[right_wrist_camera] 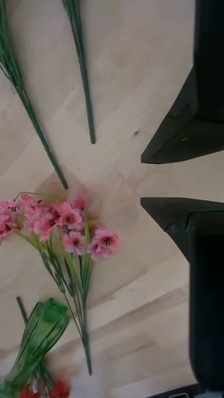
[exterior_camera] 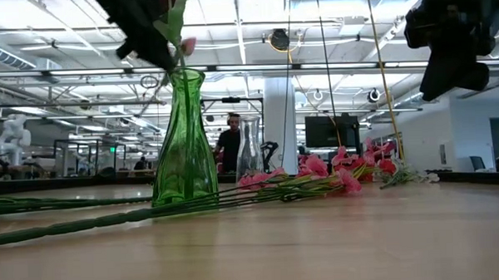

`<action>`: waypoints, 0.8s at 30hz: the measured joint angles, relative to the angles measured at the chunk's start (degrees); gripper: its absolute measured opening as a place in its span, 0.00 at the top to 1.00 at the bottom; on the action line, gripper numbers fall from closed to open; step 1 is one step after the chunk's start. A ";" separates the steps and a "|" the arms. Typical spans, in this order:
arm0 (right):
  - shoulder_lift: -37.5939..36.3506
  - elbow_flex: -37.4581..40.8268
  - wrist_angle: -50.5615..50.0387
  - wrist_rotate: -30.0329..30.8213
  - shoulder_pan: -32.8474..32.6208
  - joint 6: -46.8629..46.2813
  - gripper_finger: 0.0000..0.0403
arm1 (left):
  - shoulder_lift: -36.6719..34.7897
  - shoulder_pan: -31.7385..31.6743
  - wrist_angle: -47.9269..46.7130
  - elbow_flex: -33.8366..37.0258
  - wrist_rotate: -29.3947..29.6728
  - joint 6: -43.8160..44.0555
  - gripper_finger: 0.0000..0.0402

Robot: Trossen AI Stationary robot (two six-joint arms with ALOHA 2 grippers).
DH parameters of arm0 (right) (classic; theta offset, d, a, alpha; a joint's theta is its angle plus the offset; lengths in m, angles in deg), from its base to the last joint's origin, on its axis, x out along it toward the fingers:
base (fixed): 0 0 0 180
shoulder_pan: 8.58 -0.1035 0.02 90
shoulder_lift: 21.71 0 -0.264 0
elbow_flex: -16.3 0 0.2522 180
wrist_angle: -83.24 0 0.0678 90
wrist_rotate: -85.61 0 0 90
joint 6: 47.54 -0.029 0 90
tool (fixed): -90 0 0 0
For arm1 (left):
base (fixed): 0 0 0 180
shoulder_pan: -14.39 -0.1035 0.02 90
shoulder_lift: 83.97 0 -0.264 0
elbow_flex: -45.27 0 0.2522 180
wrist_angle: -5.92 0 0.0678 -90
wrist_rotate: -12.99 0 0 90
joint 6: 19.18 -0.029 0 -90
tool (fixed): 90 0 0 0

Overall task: Sort flowers into vase by color
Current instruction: Put the left pink flower into the transparent flower vase

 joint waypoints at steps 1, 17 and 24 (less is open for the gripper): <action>0.00 0.00 0.00 0.00 0.00 -0.68 0.78 | 0.00 -1.61 3.40 -0.16 -0.05 -3.28 0.97; 0.04 0.00 -0.04 3.85 -0.02 -10.60 0.78 | 7.33 -14.91 51.26 -0.25 -32.80 -12.64 0.97; 0.08 0.00 -0.04 4.49 -0.02 -12.99 0.78 | 12.14 -14.73 58.21 -0.25 -36.54 -9.40 0.97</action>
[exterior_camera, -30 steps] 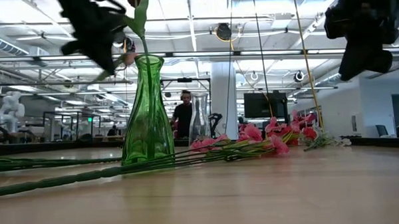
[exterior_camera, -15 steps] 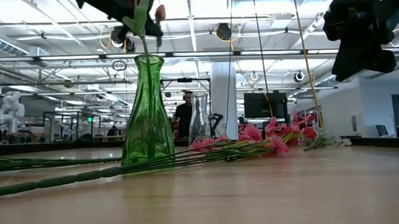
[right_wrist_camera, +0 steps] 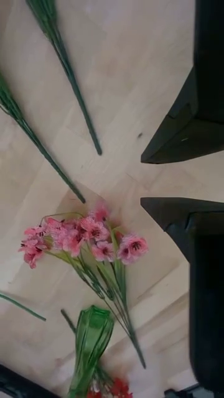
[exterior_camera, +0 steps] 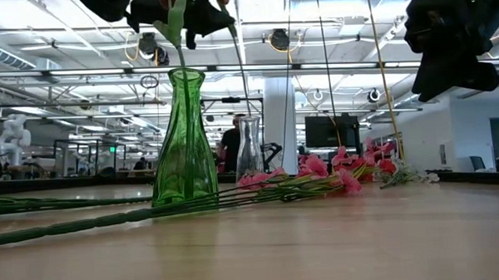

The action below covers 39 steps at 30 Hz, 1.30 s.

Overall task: Sort flowers into vase by color
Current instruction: Put the left pink flower into the transparent flower vase

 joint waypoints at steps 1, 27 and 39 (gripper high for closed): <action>0.01 0.00 0.00 0.00 0.00 -0.52 0.78 | 0.02 0.00 0.11 0.00 -0.12 0.07 0.97; 0.03 0.00 0.00 1.17 0.00 -1.73 0.78 | 11.61 3.10 2.19 2.05 -0.28 -1.98 0.97; 0.03 0.00 0.00 1.19 0.00 -1.73 0.78 | 13.67 3.25 0.96 2.05 -0.01 -2.03 0.97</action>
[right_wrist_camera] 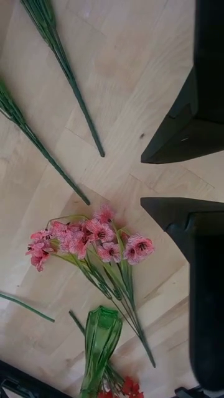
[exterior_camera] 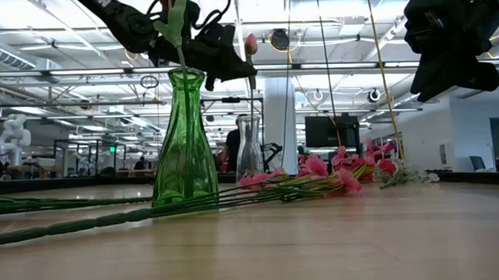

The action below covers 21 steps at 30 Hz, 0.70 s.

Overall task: Sort flowers into vase by color
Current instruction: Put the left pink flower into the transparent flower vase

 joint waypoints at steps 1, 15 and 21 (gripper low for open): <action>0.00 0.00 0.00 0.02 0.00 0.00 0.78 | 0.00 -0.01 -0.49 0.00 0.02 0.00 0.97; 0.00 0.00 0.02 0.08 0.00 0.00 0.78 | 0.02 -0.42 -2.55 0.00 0.13 -4.04 0.97; 0.00 0.00 0.00 0.27 0.00 0.00 0.78 | 0.02 -0.37 -1.94 0.00 0.15 -4.02 0.97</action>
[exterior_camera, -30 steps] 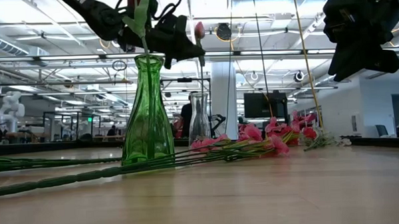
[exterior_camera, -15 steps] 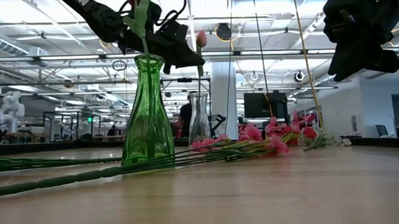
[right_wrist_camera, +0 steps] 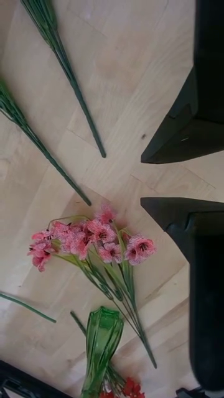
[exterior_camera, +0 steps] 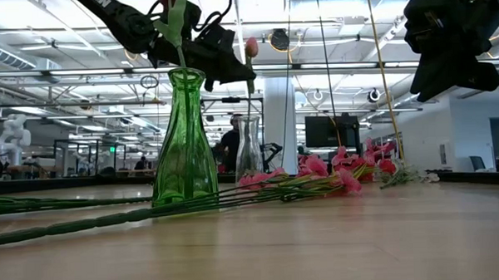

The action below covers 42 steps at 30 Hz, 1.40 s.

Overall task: Sort flowers into vase by color
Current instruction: Put the left pink flower into the transparent flower vase, then put the top orange flowers into the green flower vase

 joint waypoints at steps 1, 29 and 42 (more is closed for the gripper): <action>0.00 0.00 0.00 0.03 0.00 0.00 0.78 | 0.00 -0.02 0.00 0.00 0.00 -0.02 0.96; -0.02 0.00 0.91 -0.27 0.00 0.00 0.78 | -17.19 -0.02 -24.06 -0.04 6.42 -3.26 0.70; -0.01 -0.02 10.83 9.88 0.02 0.24 0.78 | -33.06 2.01 -44.22 1.93 6.60 -0.41 0.70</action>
